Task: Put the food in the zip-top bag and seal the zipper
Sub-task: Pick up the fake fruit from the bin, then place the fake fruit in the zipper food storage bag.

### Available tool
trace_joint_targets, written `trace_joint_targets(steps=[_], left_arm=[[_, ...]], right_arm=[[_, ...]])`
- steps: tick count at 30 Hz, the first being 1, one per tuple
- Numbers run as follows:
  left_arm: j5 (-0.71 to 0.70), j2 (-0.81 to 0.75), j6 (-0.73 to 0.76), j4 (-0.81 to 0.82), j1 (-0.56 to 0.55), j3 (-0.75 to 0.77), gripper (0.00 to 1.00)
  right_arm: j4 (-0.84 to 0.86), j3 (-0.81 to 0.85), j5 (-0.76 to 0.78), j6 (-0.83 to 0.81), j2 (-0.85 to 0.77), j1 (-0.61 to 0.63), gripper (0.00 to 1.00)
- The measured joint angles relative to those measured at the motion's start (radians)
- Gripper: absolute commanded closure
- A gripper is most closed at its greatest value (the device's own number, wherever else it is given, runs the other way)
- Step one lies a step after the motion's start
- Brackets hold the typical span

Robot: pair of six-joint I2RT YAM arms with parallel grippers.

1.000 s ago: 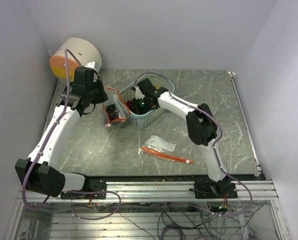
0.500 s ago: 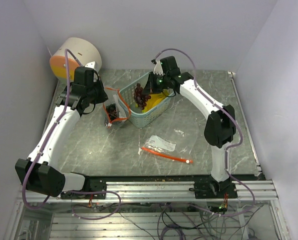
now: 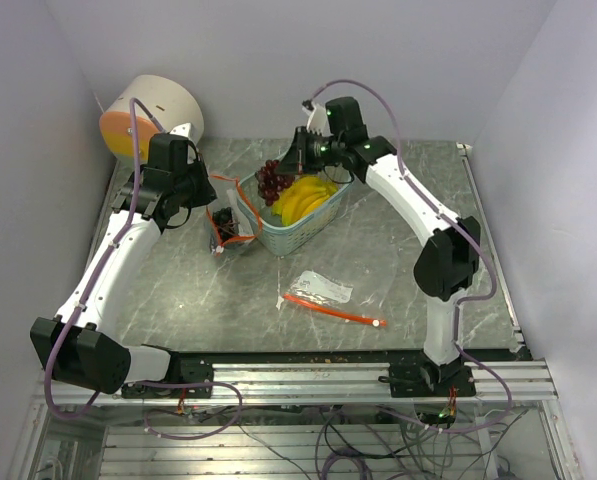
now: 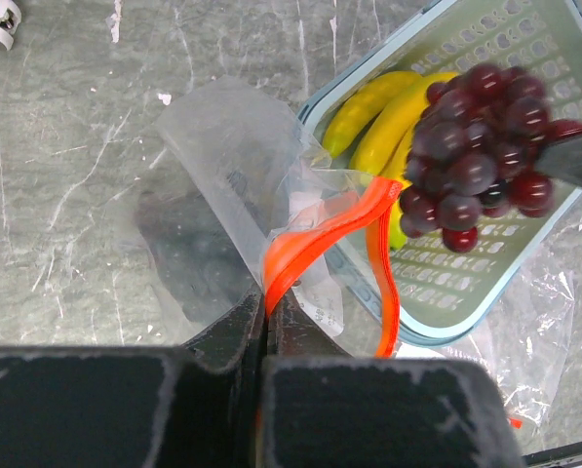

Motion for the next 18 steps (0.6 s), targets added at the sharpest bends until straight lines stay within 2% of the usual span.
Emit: trace_joint_targets(steps=[8,18], left_arm=[[0.002,0.007,0.000,0.003,0.001,0.000,0.93],[0.032,0.060,-0.004,0.023,0.001,0.008,0.93]], right_arm=[[0.105,0.089,-0.113,0.052,-0.074,0.003,1.00],[0.366,-0.033,-0.387,0.168,-0.180,0.041,1.00]])
